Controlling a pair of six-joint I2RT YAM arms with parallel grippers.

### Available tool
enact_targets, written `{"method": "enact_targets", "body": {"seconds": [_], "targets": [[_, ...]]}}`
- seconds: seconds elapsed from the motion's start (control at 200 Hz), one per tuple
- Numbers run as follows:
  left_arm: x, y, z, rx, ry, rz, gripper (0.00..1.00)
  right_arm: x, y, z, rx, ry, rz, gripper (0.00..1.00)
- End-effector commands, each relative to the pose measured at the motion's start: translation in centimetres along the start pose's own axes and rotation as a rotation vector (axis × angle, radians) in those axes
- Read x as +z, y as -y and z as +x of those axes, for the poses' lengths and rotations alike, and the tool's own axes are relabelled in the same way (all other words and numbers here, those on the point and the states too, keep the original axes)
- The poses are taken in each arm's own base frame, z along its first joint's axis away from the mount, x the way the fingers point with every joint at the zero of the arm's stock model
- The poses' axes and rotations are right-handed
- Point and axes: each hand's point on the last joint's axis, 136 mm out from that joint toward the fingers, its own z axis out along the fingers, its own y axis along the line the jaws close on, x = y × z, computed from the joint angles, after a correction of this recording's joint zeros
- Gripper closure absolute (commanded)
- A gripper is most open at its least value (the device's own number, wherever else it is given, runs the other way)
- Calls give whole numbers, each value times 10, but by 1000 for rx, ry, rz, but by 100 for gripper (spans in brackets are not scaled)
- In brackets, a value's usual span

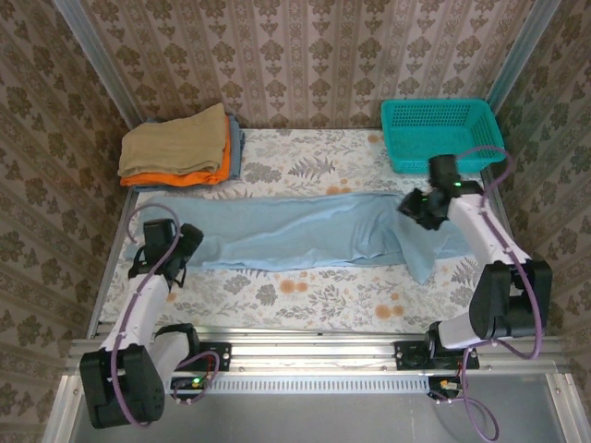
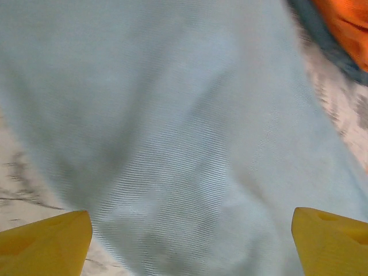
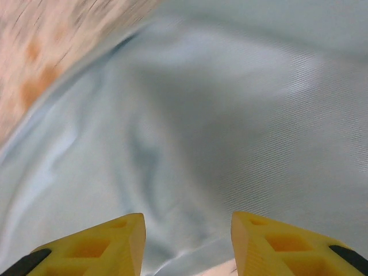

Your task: Fold and stack the trousers

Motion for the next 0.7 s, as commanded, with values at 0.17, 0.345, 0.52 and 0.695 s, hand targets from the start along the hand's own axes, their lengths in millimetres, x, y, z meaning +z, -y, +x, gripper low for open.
{"method": "enact_targets", "body": {"seconds": [0.17,0.345,0.52,0.695], "targets": [[10,3,27,105,-60,8,8,46,118,-29,249,-22,318,55],[22,-1,38,97,-102,30,8,71,115,-51,181,-80,341,55],[25,1,41,94,-118,45,9,84,118,-46,179,-121,345,72],[24,4,40,95,-118,53,10,74,115,-45,184,-86,324,95]]}}
